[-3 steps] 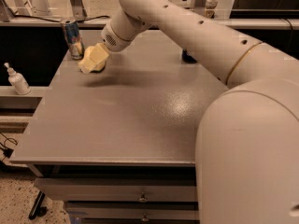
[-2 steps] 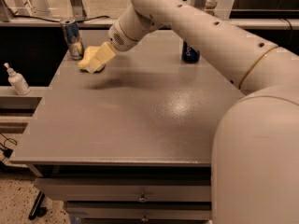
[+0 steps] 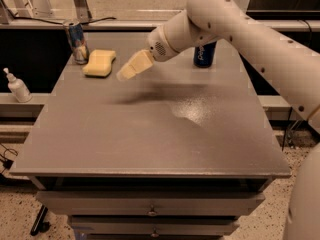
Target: Move sponge near redbull can
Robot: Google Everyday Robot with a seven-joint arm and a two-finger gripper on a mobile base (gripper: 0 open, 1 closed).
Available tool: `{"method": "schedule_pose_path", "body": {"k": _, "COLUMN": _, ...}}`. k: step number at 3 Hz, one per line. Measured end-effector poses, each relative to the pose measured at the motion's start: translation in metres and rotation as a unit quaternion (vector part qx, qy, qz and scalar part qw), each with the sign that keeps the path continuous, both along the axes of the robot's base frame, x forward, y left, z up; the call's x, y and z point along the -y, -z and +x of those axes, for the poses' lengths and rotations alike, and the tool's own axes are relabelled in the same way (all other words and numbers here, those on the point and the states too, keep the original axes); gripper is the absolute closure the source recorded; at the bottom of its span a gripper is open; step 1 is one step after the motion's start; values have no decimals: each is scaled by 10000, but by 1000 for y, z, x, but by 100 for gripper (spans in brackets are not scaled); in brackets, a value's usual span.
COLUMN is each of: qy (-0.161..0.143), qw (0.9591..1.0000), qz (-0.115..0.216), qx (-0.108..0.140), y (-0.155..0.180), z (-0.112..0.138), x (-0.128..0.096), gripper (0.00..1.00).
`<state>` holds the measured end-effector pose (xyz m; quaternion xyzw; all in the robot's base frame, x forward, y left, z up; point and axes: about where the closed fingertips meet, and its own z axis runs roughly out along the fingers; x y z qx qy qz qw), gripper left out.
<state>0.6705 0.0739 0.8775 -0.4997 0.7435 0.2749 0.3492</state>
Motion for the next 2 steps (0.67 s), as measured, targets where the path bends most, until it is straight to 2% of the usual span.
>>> {"method": "schedule_pose_path", "body": {"k": 1, "qy": -43, "qw": 9995, "qz": 266, "qx": 158, "y": -2, "z": -7, "x": 42, "gripper": 0}}
{"method": "schedule_pose_path", "body": {"k": 2, "qy": -19, "qw": 9994, "qz": 268, "qx": 222, "y": -2, "z": -7, "x": 54, "gripper": 0}}
